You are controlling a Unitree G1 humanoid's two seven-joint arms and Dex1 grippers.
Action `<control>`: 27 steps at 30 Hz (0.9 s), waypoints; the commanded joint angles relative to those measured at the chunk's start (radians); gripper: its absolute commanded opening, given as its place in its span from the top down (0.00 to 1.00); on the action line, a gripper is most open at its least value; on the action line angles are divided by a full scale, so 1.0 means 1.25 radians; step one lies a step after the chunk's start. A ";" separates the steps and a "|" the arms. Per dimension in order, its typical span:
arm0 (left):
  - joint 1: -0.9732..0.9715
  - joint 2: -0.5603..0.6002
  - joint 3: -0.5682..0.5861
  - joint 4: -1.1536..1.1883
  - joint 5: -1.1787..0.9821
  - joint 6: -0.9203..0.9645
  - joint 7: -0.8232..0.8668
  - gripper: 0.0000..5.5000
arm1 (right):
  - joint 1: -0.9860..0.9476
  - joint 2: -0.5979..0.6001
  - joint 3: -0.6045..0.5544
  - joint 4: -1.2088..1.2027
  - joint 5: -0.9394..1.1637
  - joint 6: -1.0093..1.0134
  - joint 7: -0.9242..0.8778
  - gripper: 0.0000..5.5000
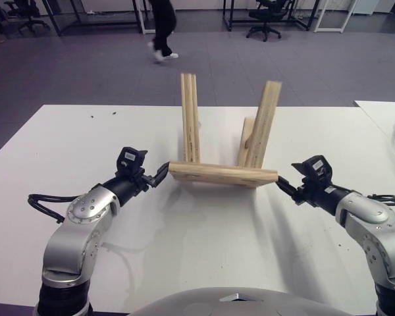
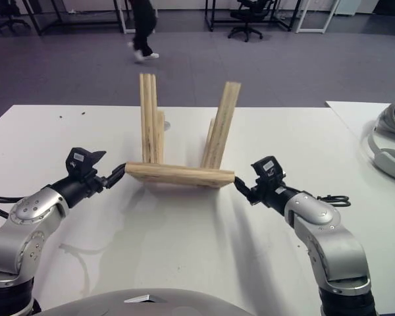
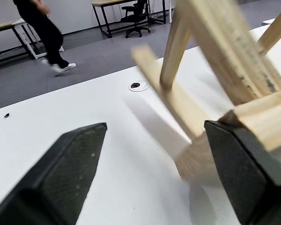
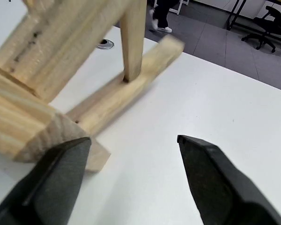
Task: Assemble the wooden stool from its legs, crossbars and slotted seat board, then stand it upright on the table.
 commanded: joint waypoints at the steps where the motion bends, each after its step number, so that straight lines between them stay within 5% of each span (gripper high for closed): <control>1: 0.017 0.021 -0.051 -0.065 -0.128 -0.001 -0.120 0.29 | -0.017 -0.005 0.021 -0.076 0.130 -0.013 0.103 0.37; 11: 0.023 0.199 0.136 0.264 -0.090 -0.240 -0.314 0.29 | 0.086 -0.266 -0.059 0.176 -0.025 -0.290 0.322 0.37; 17: 0.009 0.334 0.014 0.358 -0.067 -0.333 -0.577 0.29 | 0.005 -0.283 0.083 0.297 -0.006 -0.398 0.513 0.37; 25: -0.129 0.251 -0.177 0.395 -0.025 -0.390 -0.606 0.29 | -0.132 -0.244 0.227 0.379 -0.050 -0.438 0.554 0.37; 27: -0.139 0.252 -0.187 0.415 -0.019 -0.410 -0.619 0.36 | -0.141 -0.249 0.232 0.393 -0.059 -0.448 0.560 0.43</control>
